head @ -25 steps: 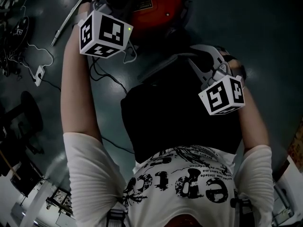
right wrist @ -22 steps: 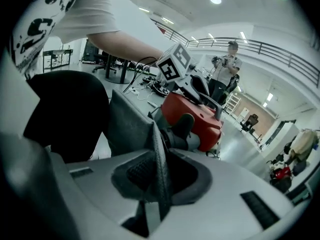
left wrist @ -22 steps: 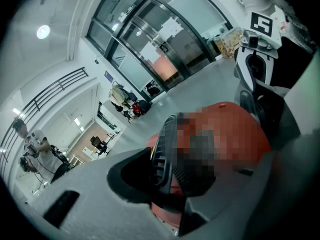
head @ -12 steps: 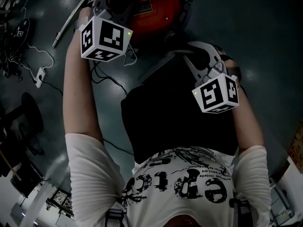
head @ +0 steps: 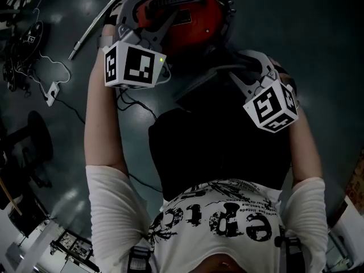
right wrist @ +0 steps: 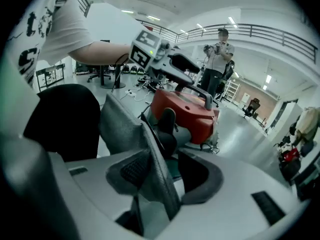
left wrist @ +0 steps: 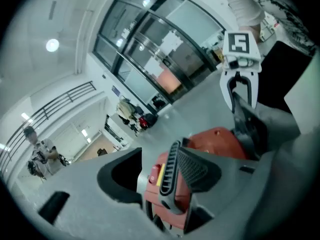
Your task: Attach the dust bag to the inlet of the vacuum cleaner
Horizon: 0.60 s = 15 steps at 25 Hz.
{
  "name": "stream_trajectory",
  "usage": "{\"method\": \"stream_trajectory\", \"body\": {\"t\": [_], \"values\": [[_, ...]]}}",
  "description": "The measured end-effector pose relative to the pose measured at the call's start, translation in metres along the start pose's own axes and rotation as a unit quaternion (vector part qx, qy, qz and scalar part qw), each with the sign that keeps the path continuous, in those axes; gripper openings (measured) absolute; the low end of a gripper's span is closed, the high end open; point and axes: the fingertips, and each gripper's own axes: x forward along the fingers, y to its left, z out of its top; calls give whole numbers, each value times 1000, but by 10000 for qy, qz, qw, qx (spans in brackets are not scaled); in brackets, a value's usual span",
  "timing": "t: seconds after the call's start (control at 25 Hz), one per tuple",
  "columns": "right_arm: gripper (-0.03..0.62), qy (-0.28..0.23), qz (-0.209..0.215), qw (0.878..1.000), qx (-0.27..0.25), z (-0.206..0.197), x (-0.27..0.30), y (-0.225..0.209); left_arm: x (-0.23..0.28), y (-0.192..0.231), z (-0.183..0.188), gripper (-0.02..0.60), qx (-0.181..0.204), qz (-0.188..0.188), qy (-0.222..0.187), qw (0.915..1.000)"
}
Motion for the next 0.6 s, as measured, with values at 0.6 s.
{"method": "stream_trajectory", "body": {"t": [0.6], "values": [[9, -2893, -1870, 9019, 2605, 59, -97, -83, -149, -16, 22, 5, -4221, 2668, -1166, 8585]]}}
